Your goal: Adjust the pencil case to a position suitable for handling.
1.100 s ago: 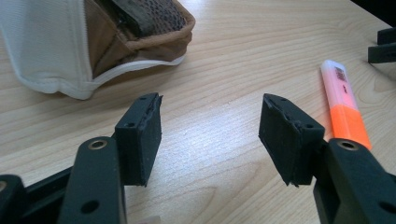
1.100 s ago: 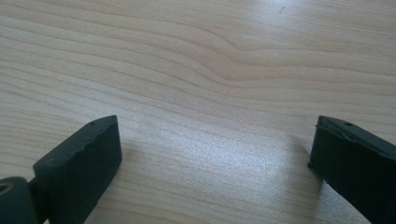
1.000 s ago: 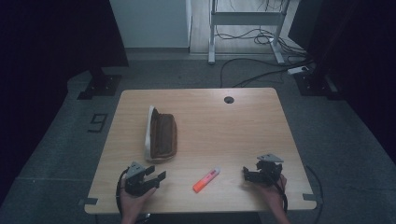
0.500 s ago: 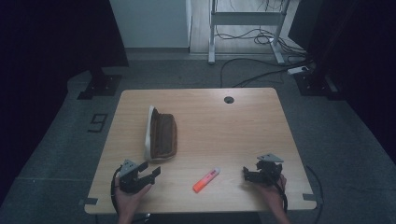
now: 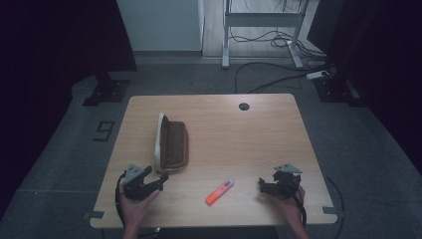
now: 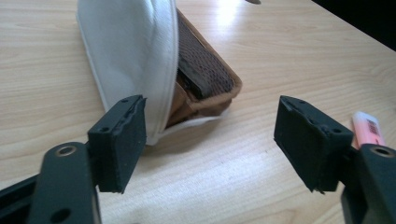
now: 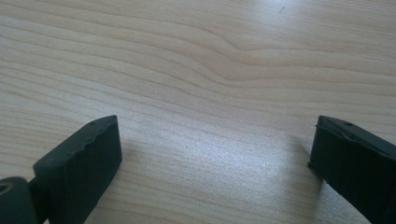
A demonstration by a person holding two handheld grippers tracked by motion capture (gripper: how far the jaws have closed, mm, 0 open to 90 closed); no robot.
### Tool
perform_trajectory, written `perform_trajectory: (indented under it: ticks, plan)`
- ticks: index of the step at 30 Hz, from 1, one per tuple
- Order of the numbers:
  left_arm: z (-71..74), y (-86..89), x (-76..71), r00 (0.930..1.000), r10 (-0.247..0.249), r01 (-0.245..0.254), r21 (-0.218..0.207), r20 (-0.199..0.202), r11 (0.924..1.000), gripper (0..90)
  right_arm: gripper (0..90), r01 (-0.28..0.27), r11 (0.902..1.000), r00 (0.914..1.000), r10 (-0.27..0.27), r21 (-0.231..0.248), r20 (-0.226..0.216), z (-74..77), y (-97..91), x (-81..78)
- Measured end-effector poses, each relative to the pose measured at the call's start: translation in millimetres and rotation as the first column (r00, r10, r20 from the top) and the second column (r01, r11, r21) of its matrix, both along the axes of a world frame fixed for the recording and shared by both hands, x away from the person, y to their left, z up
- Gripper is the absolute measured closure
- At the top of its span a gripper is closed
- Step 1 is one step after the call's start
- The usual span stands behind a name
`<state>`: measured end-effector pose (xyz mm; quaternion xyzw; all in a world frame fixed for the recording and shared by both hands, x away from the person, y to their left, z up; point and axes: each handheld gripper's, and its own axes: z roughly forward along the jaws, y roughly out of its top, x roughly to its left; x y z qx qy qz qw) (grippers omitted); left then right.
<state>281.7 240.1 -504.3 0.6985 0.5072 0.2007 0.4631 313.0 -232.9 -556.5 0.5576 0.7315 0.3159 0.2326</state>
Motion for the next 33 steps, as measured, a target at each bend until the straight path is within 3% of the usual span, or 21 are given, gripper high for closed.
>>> perform_trajectory:
  ticks: [9,22,33]
  plan:
    - [3.5,0.7,8.4,0.9998,0.020,-0.020,0.003,0.010,0.9998,18.9,1.8,0.000,1.0000,1.0000,0.000,0.000,0.000,0.0,0.0,0.0]
    - [8.8,-13.2,30.1,0.9996,0.023,-0.023,0.034,0.013,0.9991,15.5,1.8,0.000,1.0000,1.0000,0.000,0.000,0.000,0.0,0.0,0.0]
    - [4.7,-7.2,55.0,0.9957,0.092,-0.092,0.064,-0.004,0.9937,19.4,1.8,-0.005,1.0000,1.0000,0.005,0.001,-0.003,0.2,-0.2,0.8]
